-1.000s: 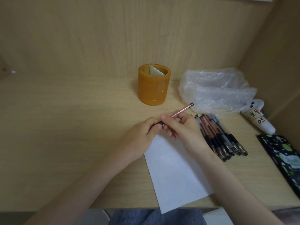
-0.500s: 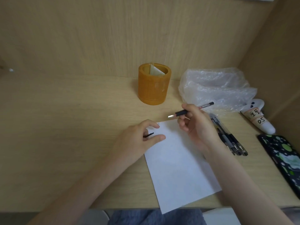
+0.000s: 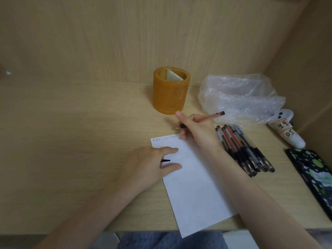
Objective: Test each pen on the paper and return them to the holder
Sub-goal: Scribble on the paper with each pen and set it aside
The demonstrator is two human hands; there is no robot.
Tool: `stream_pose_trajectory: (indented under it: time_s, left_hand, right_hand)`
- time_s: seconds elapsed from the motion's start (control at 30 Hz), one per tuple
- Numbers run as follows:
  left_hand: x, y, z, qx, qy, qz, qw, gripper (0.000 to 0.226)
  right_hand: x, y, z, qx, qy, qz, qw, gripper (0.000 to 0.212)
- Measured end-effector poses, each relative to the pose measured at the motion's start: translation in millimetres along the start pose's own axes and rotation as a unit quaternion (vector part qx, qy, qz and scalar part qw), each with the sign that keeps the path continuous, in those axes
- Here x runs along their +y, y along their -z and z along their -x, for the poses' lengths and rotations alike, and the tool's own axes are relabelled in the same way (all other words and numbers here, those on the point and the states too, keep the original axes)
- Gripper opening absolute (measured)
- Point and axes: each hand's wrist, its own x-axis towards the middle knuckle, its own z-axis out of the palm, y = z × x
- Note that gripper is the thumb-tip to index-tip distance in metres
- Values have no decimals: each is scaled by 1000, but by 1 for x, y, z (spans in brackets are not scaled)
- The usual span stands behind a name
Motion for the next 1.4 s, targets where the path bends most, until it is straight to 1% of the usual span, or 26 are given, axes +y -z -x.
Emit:
stream_pose_trajectory:
  time_s: [0.1,0.23,0.4,0.6,1.0,1.2,1.4]
  left_hand:
    - [0,-1,0,7,1,-2,1000,49]
    - [-1,-3,0,-5,8,-1,1000,50]
    - [-1,-3,-1,-5,6,-13,1000,50]
    - [-2,-3,0,-2,13,-12,1000,49]
    - [0,-2,1,-6,14,-11,1000,49]
    - [1,-1,0,-11,13,-8,1000,49]
    - [0,-2,0,-10,11,-3,1000,50]
  right_hand:
    - [5,-3,-4,44,39,63,996,41]
    - [13,-5,-6,82,61,79,992,44]
    - [19,-5,-7,100,71,84,989,35]
    - [22,-6,-9,100,76,103,987,28]
    - [23,-8,-9,96,82,125,984,35]
    - [24,-8,-10,105,79,135,982,28]
    - [23,-6,-9,95,85,128,984,31]
